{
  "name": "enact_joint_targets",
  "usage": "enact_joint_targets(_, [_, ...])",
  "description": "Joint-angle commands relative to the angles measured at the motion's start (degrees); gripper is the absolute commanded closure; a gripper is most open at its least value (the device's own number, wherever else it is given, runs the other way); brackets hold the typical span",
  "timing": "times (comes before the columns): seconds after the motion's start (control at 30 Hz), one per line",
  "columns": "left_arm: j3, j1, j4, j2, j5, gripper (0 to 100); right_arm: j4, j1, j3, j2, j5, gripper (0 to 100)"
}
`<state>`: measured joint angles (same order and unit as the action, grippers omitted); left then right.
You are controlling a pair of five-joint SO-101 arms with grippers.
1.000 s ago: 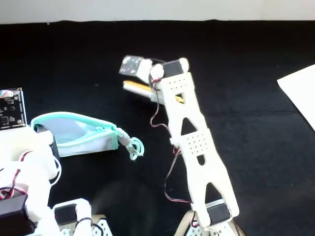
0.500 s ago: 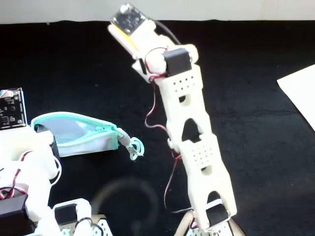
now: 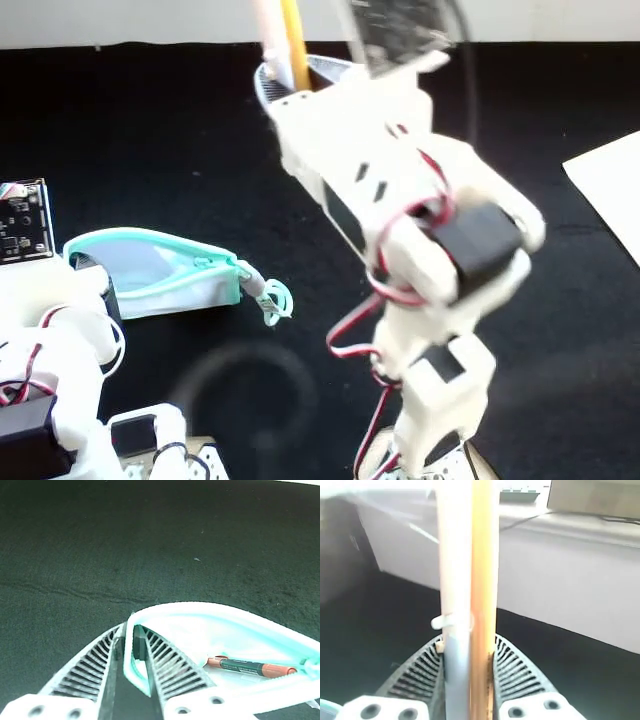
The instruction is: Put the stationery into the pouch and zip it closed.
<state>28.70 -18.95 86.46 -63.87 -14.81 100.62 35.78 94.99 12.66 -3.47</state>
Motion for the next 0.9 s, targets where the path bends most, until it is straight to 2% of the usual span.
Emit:
enact_joint_targets(0.0, [2.1,1.2,1.8,0.7,-0.3,99,0.3,2.6,5.9,-5.0,-5.8,99.1])
enact_joint_targets(0.13, [2.1,1.2,1.8,0.7,-0.3,99,0.3,9.1,5.9,-6.5,-9.1,99.1])
enact_joint_targets(0.4, [2.1,1.2,1.8,0.7,-0.3,99,0.4,21.1,5.9,-1.5,-9.1,99.1])
enact_joint_targets(0.87, [2.1,1.2,1.8,0.7,-0.3,99,-1.5,22.2,6.3,15.2,-9.5,99.1])
